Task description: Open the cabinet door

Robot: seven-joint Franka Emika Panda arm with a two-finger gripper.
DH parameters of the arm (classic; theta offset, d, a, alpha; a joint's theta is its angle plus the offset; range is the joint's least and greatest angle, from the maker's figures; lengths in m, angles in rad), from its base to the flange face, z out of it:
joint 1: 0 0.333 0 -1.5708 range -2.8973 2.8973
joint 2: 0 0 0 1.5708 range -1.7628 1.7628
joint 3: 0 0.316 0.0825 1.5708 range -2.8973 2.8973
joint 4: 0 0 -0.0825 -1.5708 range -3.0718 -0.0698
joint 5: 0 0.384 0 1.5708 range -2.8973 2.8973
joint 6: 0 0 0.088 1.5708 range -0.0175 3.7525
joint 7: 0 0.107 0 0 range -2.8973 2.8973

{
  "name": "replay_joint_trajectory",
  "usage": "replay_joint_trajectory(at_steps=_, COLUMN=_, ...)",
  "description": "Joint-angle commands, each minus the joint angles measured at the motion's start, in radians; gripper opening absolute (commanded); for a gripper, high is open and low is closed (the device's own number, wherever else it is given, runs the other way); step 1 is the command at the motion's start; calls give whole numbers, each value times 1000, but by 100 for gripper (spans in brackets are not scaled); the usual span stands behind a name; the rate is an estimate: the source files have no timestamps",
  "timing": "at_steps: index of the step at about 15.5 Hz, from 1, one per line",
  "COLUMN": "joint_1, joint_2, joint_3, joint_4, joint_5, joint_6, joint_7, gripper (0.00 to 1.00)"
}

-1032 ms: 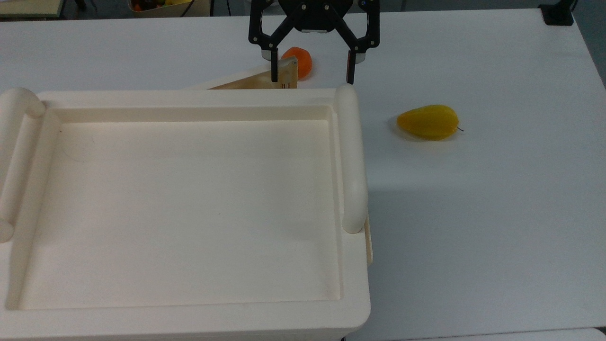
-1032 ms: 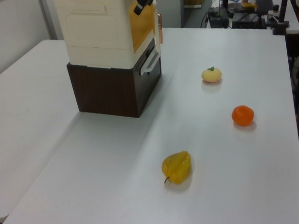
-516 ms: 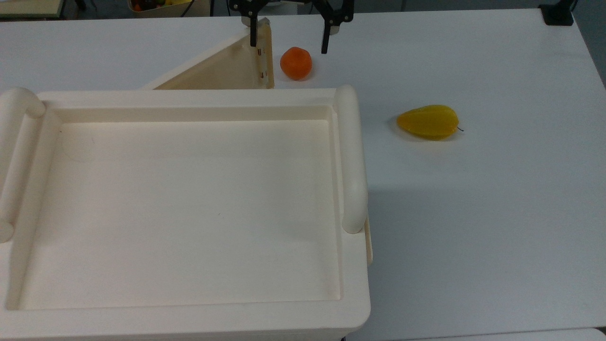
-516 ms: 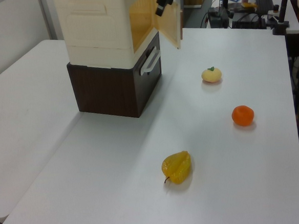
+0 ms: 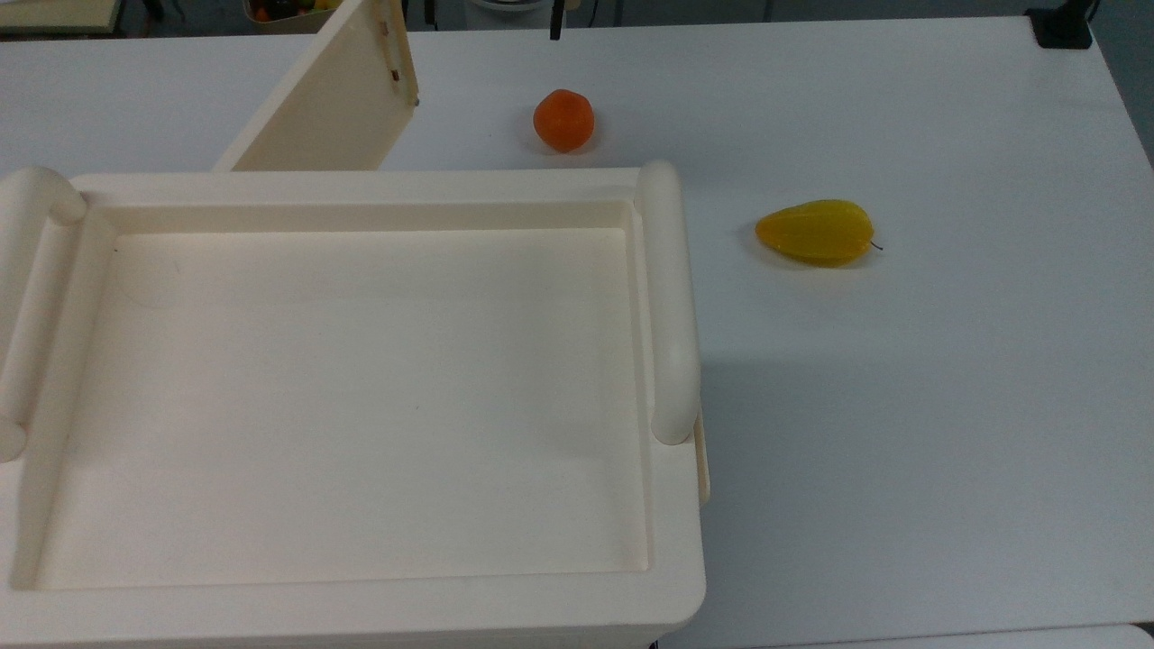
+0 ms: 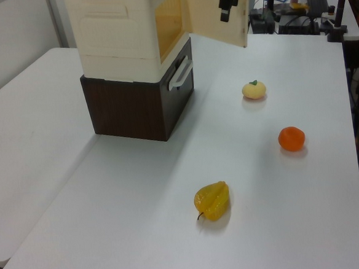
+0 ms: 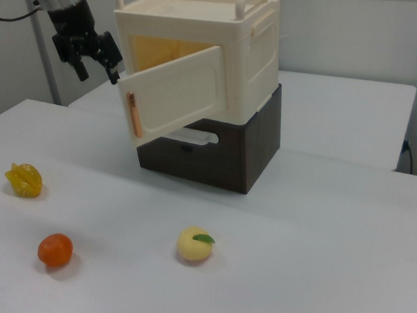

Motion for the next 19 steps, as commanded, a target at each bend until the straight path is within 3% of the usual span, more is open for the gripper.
replay_joint_trajectory(at_steps=1, joint_1=-19, joint_2=-24, joint_3=-6, joint_4=-25, joint_5=70, joint_6=-40, joint_7=-66, gripper=100)
replay_joint_trajectory(at_steps=13, joint_1=-52, joint_2=-37, joint_3=-11, joint_4=-224, joint_5=79, joint_6=-16, joint_7=-55, gripper=100)
replay_joint_trajectory(at_steps=19, joint_1=-81, joint_2=-40, joint_3=-11, joint_4=-215, joint_5=77, joint_6=-19, joint_7=-55, gripper=100)
